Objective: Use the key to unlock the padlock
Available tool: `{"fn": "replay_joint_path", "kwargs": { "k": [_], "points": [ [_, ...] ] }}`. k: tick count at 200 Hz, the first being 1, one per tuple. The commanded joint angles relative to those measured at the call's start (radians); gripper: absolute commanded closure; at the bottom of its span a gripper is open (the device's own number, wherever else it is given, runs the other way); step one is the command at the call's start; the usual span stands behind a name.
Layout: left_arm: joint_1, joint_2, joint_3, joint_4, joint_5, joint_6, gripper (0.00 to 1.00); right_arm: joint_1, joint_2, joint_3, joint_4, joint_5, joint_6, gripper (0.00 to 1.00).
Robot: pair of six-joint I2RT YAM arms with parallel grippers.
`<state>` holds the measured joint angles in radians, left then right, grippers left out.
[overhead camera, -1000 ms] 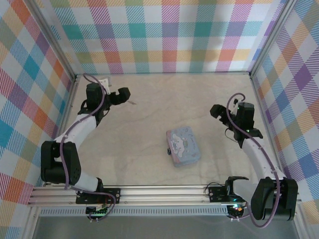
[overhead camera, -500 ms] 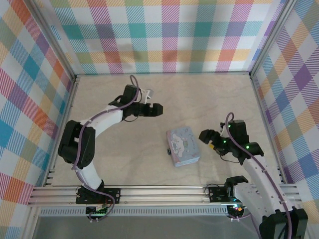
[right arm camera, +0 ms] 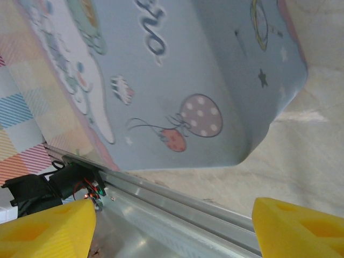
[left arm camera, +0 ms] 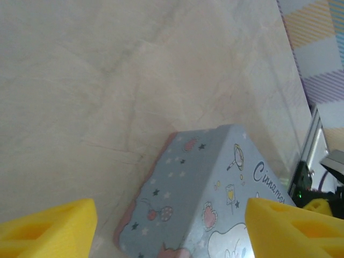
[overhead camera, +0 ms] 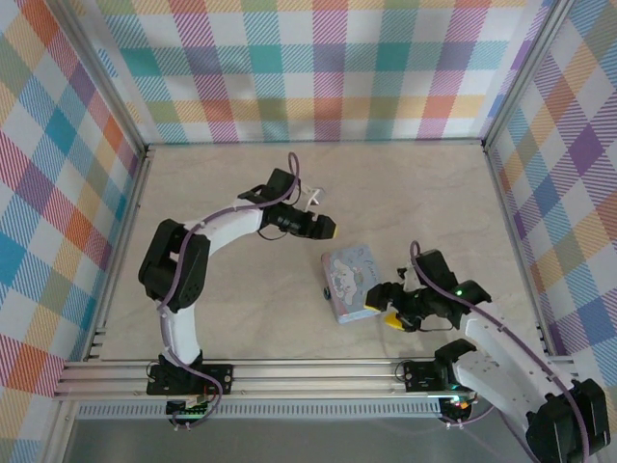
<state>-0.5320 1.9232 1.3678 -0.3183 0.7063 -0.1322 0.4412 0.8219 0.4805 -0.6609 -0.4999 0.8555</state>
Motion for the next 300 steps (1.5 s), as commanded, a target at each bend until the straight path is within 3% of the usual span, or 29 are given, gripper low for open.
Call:
{"fn": "replay_joint_path", "kwargs": {
  "k": [1,65,107,135,186,232,300],
  "points": [
    [-0.033,0.040,0.040,-0.065,0.093,0.037,0.29,0.011,0.021,-0.008,0.134,-0.020,0.081,0.24],
    [-0.042,0.052,0.028,-0.103,0.106,0.061,0.42,0.011,0.233,0.038,0.348,0.081,0.125,0.25],
    [-0.002,-0.017,-0.066,-0.043,0.055,0.015,0.43,0.011,0.367,0.141,0.401,0.163,0.087,0.26],
    [0.054,-0.078,-0.155,0.031,0.023,-0.058,0.45,0.010,0.486,0.244,0.413,0.191,0.036,0.30],
    [0.070,-0.180,-0.264,0.101,-0.110,-0.112,0.48,0.010,0.714,0.445,0.421,0.199,-0.059,0.38],
    [0.072,-0.276,-0.404,0.247,-0.232,-0.282,0.48,0.010,0.880,0.591,0.417,0.184,-0.132,0.41],
    [0.030,-0.261,-0.377,0.306,-0.311,-0.350,0.47,0.006,0.948,0.692,0.351,0.250,-0.225,0.40]
  ]
}}
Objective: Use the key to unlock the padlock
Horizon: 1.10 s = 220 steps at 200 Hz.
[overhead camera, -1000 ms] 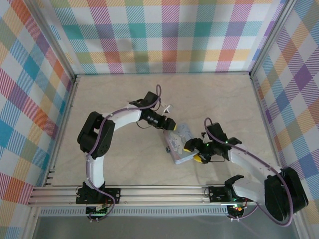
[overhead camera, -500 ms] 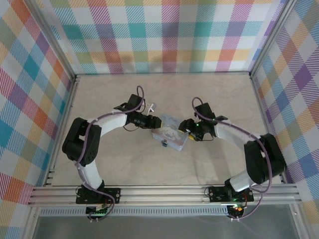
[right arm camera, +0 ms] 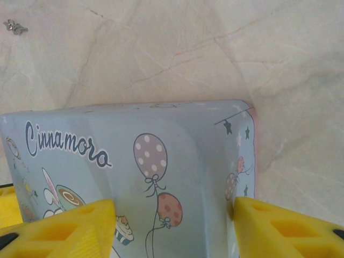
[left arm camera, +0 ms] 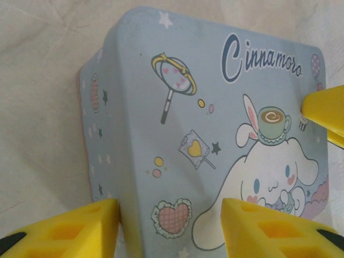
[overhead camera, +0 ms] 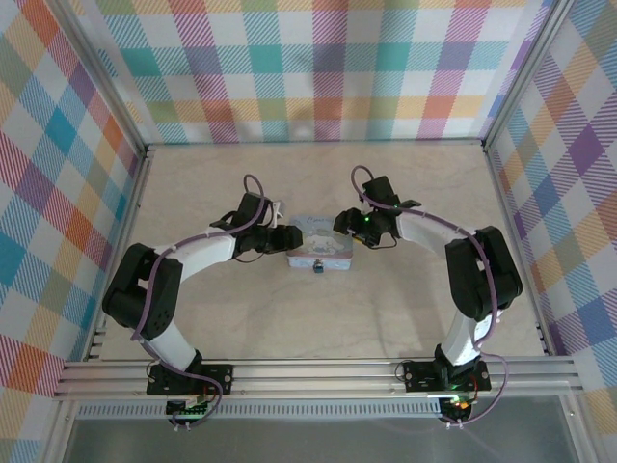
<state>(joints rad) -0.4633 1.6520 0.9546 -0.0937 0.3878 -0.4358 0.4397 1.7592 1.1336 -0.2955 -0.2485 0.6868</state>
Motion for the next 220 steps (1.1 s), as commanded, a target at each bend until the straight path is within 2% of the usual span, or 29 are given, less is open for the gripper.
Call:
{"fn": "replay_joint_path", "kwargs": {
  "k": [1,42,69,93,113,135,154,165,184,201,210,220],
  "points": [
    [-0.040,0.011,0.037,0.081,0.007,-0.048,0.47,0.006,0.010,0.040,-0.016,0.000,-0.057,0.40],
    [-0.048,-0.008,0.043,0.054,-0.053,-0.061,0.42,-0.015,-0.010,0.045,-0.047,0.024,-0.082,0.33],
    [-0.043,-0.069,0.025,0.010,-0.138,-0.065,0.33,-0.019,-0.028,0.055,-0.076,0.054,-0.100,0.28],
    [-0.034,-0.129,0.027,-0.065,-0.231,-0.075,0.28,-0.030,-0.053,0.070,-0.122,0.089,-0.117,0.27],
    [-0.020,-0.178,0.043,-0.139,-0.317,-0.083,0.20,-0.032,-0.103,0.073,-0.157,0.141,-0.141,0.26],
    [0.016,-0.204,0.082,-0.213,-0.369,-0.090,0.14,-0.031,-0.165,0.064,-0.178,0.168,-0.176,0.26],
    [0.069,-0.192,0.121,-0.235,-0.361,-0.102,0.11,-0.025,-0.232,0.029,-0.155,0.171,-0.207,0.25],
    [0.104,-0.174,0.141,-0.241,-0.359,-0.137,0.00,-0.018,-0.278,-0.008,-0.114,0.169,-0.226,0.24],
    [0.167,-0.105,0.203,-0.273,-0.313,-0.176,0.00,-0.013,-0.334,-0.029,-0.115,0.149,-0.241,0.26],
    [0.196,-0.001,0.322,-0.370,-0.299,-0.172,0.00,0.004,-0.357,-0.010,-0.173,0.150,-0.244,0.28],
    [0.205,0.059,0.386,-0.423,-0.297,-0.175,0.09,0.019,-0.375,-0.012,-0.185,0.160,-0.242,0.29],
    [0.206,0.114,0.450,-0.466,-0.307,-0.185,0.10,0.039,-0.398,-0.022,-0.190,0.176,-0.236,0.30]
  ]
}}
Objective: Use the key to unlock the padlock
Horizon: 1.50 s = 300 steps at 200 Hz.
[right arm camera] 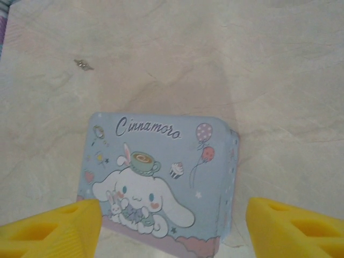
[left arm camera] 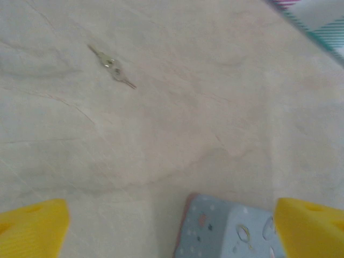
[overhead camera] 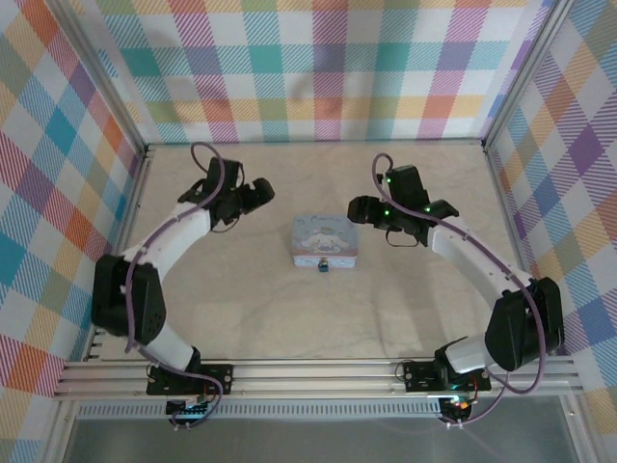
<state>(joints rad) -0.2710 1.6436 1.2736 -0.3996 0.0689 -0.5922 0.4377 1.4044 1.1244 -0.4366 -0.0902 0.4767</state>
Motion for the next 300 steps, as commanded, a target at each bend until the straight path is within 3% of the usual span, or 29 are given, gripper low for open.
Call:
{"fn": "replay_joint_path", "kwargs": {
  "k": [1,85,141,300],
  "points": [
    [0.013,0.129,0.137,-0.163,0.012,-0.030,0.11,0.043,-0.046,-0.013,-0.050,0.020,-0.026,0.30],
    [-0.002,0.496,0.526,-0.390,-0.156,-0.133,0.44,0.198,-0.174,-0.089,-0.057,0.105,0.047,0.34],
    [-0.007,0.658,0.726,-0.492,-0.234,-0.145,0.44,0.245,-0.186,-0.141,-0.043,0.121,0.083,0.34],
    [-0.008,0.815,0.906,-0.557,-0.298,-0.169,0.41,0.245,-0.245,-0.226,-0.018,0.121,0.107,0.34]
  ]
}}
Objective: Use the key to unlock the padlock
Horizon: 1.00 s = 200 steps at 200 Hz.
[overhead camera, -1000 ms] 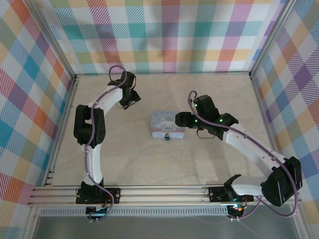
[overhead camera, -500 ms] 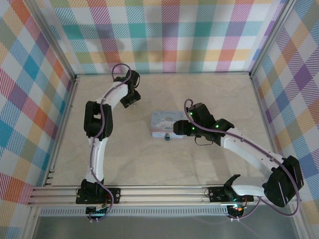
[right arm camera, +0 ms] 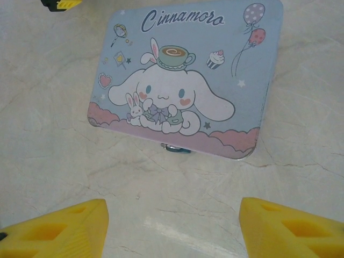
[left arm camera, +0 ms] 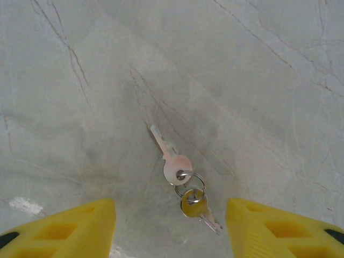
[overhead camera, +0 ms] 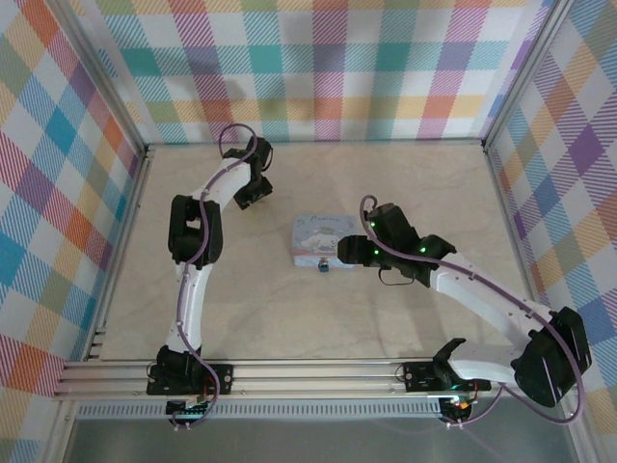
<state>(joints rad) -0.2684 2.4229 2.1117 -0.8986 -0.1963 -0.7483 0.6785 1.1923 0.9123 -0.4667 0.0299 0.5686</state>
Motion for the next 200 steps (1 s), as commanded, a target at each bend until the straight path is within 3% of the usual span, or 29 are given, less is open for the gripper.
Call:
{"fn": "replay_joint_path", "kwargs": {
  "k": [1,22,78,130,161,200],
  "points": [
    [-0.011,0.038,0.069,-0.058,-0.031,-0.012,0.41,0.004,-0.034,-0.015,0.011,0.001,0.015,0.34],
    [-0.011,0.067,0.111,-0.078,-0.027,-0.013,0.43,0.004,-0.042,-0.024,0.017,-0.002,0.020,0.34],
    [-0.011,0.105,0.133,-0.107,-0.019,0.001,0.71,0.004,-0.074,-0.048,0.016,0.018,0.028,0.34],
    [-0.008,0.104,0.122,-0.142,-0.023,0.031,0.86,0.004,-0.115,-0.067,0.025,0.042,0.039,0.33],
    [-0.008,0.026,0.028,-0.095,0.000,0.058,1.00,0.004,-0.108,-0.079,0.042,0.032,0.055,0.33],
    [-0.008,-0.156,-0.132,-0.006,0.023,0.098,1.00,0.004,-0.100,-0.089,0.074,0.009,0.068,0.33]
  ]
}}
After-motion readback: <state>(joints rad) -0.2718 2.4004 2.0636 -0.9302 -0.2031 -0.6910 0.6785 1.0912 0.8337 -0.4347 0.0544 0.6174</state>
